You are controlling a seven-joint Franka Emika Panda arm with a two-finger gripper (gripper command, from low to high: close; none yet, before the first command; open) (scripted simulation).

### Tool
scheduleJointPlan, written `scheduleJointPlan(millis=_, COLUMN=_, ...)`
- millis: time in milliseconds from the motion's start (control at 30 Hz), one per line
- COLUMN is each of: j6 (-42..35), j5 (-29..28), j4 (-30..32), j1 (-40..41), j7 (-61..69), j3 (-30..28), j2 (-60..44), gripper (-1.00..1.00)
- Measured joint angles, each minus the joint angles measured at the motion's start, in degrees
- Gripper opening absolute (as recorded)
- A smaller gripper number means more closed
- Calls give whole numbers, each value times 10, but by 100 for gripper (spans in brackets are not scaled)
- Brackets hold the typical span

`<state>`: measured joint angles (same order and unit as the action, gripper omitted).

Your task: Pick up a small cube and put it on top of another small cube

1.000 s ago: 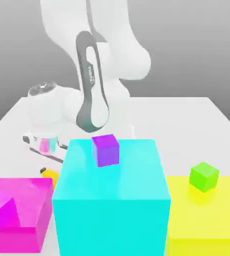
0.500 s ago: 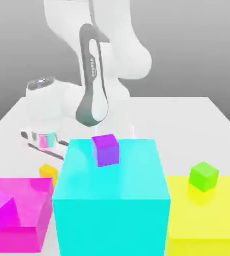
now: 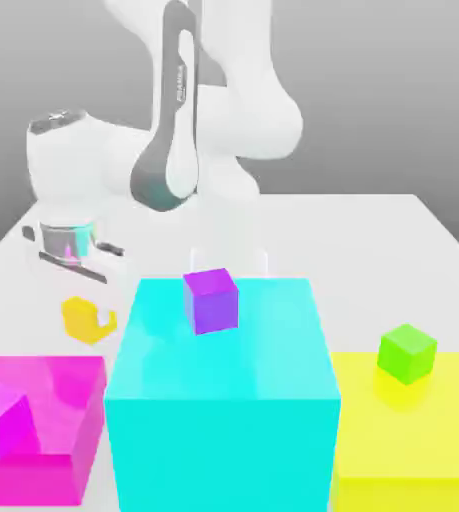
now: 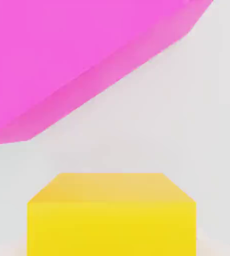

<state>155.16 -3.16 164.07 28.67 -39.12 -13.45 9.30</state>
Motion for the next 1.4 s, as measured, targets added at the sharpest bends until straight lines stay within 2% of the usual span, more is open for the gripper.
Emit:
scheduleJointPlan(millis=233, j6=-138, j5=3, j4=-146, j1=-82, j7=34, j3=72, j2=9, gripper=-100)
scheduleJointPlan(millis=367, j6=-217, j5=-1, j4=-227, j1=-140, j7=37, j3=134, j2=13, gripper=-100)
scheduleJointPlan(millis=467, j6=-258, j5=6, j4=-262, j1=-184, j7=19, j3=184, j2=22, gripper=-100)
scheduleJointPlan(millis=567, j6=-270, j5=32, j4=-256, j1=-226, j7=-39, j3=234, j2=36, gripper=-100)
scheduleJointPlan(millis=733, j6=-260, j5=86, j4=-212, j1=-289, j7=-169, j3=318, j2=59, gripper=-100)
scheduleJointPlan(millis=1000, j6=-206, j5=154, j4=-128, j1=-358, j7=-368, j3=432, j2=75, gripper=-100)
scheduleJointPlan(millis=1300, j6=-72, j5=105, j4=-94, j1=-336, j7=-421, j3=462, j2=-18, gripper=-100)
scheduleJointPlan(millis=1333, j6=-61, j5=101, j4=-92, j1=-334, j7=-425, j3=463, j2=-27, gripper=100)
scheduleJointPlan(millis=1400, j6=-61, j5=101, j4=-92, j1=-334, j7=-425, j3=463, j2=-27, gripper=100)
